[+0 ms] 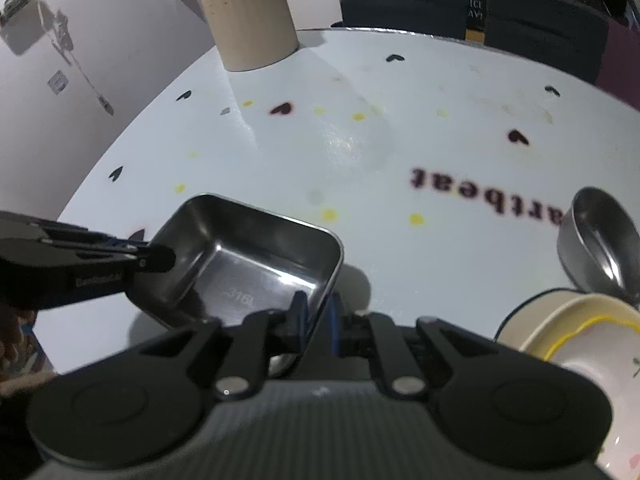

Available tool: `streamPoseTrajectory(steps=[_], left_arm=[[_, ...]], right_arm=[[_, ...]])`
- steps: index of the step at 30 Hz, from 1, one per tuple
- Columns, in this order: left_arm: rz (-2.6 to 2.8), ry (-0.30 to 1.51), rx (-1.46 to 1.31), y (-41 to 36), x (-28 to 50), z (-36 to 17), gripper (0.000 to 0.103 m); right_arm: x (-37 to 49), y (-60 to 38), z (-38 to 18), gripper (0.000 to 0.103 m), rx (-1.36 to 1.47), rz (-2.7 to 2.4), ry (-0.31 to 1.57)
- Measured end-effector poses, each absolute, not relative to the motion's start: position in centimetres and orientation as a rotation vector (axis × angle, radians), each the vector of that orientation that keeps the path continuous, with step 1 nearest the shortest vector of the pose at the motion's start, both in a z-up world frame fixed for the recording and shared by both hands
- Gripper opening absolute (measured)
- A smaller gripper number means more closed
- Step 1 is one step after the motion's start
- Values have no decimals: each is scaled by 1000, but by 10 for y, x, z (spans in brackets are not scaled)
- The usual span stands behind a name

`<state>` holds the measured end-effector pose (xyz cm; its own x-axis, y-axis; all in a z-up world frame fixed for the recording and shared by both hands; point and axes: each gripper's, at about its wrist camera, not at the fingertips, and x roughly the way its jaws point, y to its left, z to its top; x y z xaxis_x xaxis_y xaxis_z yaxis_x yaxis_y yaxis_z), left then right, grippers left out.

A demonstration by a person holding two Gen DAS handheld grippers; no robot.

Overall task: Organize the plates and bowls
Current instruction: 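Lower the second steel tray onto the first tray with both grippers, then open both grippers to release the second steel tray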

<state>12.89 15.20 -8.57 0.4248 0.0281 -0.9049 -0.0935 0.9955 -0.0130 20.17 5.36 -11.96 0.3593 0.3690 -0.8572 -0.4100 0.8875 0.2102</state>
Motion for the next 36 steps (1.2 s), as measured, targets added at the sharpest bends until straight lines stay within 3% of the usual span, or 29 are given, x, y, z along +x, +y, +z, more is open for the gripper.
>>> streamPoseTrajectory(steps=[24,28,33,36], left_arm=[[80,1169,-76,154,130,-92,12],[73,1160,-102,154,126,-87,32],[60,1143,-111,150,117,-77,42],[68,1135,-114,152,111,-72,46]], right_arm=[[210,46,-131,16,26,503,1139],[210,46,-130,18,24,508,1137],[206,47,-128,19,15,528,1128],[201,45,-122,27,12,537,1105]])
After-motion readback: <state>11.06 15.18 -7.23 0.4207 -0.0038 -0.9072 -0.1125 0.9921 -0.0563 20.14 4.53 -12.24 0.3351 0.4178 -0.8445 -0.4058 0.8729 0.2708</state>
